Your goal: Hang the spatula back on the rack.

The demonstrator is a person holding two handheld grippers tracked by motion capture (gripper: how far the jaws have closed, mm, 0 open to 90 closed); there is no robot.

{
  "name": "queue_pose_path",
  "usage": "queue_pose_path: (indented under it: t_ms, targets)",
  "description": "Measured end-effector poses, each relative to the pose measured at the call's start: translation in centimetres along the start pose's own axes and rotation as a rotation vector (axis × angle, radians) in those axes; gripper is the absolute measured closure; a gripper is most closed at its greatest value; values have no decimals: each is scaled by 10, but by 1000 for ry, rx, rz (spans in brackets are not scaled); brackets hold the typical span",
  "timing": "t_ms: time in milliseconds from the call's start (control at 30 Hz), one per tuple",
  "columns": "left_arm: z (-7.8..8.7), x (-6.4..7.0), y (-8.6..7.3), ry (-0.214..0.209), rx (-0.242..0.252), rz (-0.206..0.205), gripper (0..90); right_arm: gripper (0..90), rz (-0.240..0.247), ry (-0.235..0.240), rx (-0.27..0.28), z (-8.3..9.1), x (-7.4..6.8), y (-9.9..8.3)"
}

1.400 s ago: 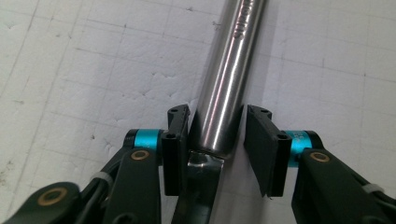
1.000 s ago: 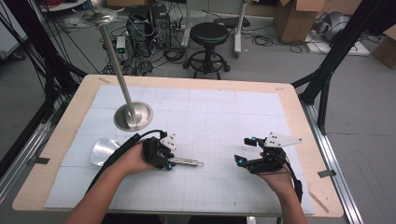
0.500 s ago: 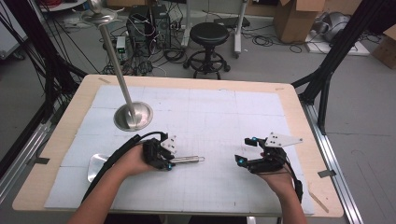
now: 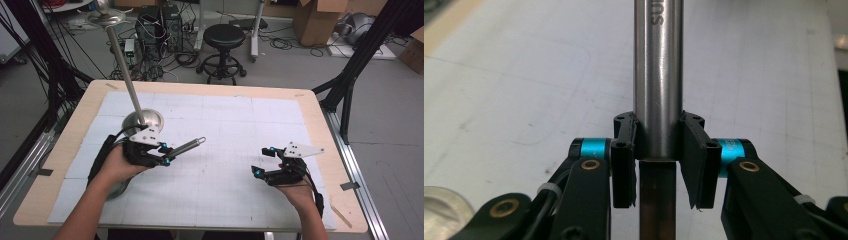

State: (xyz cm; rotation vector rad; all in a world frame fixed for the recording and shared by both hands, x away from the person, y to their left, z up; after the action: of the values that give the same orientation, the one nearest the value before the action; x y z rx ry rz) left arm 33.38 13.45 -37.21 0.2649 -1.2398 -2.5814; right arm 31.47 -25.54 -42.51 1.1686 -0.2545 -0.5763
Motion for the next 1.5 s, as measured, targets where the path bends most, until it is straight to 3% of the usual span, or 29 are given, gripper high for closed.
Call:
queue_pose_path:
  t_ms: [100, 400, 800, 900, 1167, 1500]
  targets:
    - [17, -1, 2, 15, 57, 6, 691, 175, -3, -2, -5, 1, 0, 0]
    - [53, -9, 6, 71, 151, 25, 691, 175, -4, -4, 1, 1, -1, 0]
    - [104, -25, 20, 145, 330, 76, 691, 175, -3, -2, 2, 1, -1, 0]
    - [113, -30, 20, 159, 376, 108, 691, 175, -3, -1, -1, 0, -2, -1]
    - [132, -42, 22, 200, 426, 160, 692, 176, -2, 0, -3, -1, -2, -1]
    - [163, -59, 35, 253, 466, 180, 691, 176, -1, 4, -8, -2, -2, -1]
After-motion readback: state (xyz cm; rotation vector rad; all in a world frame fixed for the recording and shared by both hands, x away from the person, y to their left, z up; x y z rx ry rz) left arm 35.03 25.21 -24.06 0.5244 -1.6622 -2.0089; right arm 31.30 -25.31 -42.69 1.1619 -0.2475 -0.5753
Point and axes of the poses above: each handheld gripper's, and its own axes: z roughly backward along the jaws, y roughly out of its top, x roughly to its right, the point moved 4 cm from there along -z, roughly forward along the jaws, and after that the axes turned 2 degrees about z, right-handed, at the moved point
